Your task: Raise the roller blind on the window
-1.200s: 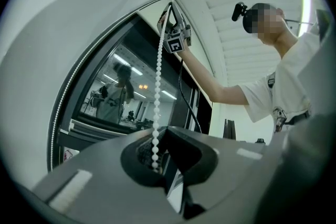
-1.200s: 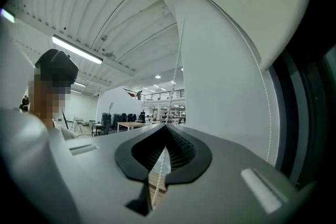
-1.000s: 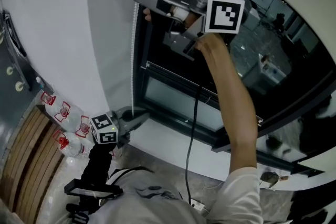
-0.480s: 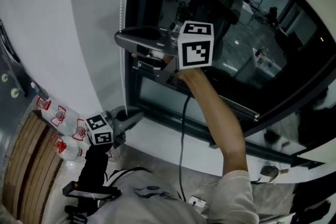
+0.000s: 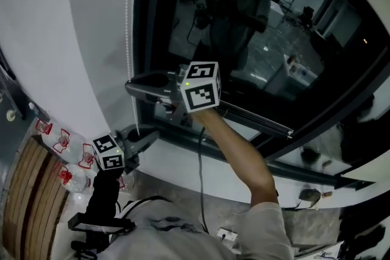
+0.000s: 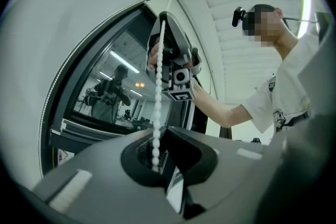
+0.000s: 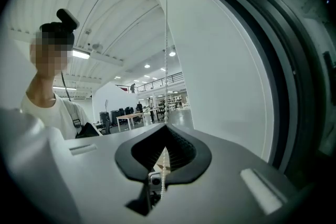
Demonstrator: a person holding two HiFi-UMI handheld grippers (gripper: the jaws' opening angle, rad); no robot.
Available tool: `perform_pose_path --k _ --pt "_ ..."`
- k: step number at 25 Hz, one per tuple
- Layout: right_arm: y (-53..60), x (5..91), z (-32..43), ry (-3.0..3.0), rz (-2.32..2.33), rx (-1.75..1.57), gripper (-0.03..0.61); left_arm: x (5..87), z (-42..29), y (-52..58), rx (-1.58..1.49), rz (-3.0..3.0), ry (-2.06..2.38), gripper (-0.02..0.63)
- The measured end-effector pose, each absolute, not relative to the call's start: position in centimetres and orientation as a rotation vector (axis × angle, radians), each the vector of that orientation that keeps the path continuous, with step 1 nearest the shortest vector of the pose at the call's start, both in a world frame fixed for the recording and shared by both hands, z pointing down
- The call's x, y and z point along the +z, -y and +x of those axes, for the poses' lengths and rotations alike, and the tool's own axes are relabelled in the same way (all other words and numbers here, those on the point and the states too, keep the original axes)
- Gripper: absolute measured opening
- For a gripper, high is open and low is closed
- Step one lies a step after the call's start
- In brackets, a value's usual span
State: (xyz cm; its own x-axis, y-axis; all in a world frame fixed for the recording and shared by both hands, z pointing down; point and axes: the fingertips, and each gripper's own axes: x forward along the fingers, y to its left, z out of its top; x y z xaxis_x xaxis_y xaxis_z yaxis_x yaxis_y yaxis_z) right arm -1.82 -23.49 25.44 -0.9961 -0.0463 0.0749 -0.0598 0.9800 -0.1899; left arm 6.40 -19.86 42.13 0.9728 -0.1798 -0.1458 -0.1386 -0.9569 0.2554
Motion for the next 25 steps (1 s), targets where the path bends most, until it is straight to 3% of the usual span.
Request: perform_pose_path --k 6,15,20,25 --pt "22.2 32.5 -2.0 2.959 0.067 0.413 0.003 41.9 6.5 19.9 -0.252 2.878 0.239 -0.002" --pt "22.1 31.9 -1.4 3.002 0.062 0.307 0.006 41.7 6.6 19.9 -0.264 2.882 0.229 -0.002" --pt "23.4 28.1 -1.8 3.078 0.089 0.214 0.109 41.9 6.6 19.7 -0.269 2.875 0.223 -0.002" --pt "25.6 20.6 -1.8 3.170 0.146 0.069 0.115 42.5 6.6 19.6 -0.257 2.875 0.227 -0.002"
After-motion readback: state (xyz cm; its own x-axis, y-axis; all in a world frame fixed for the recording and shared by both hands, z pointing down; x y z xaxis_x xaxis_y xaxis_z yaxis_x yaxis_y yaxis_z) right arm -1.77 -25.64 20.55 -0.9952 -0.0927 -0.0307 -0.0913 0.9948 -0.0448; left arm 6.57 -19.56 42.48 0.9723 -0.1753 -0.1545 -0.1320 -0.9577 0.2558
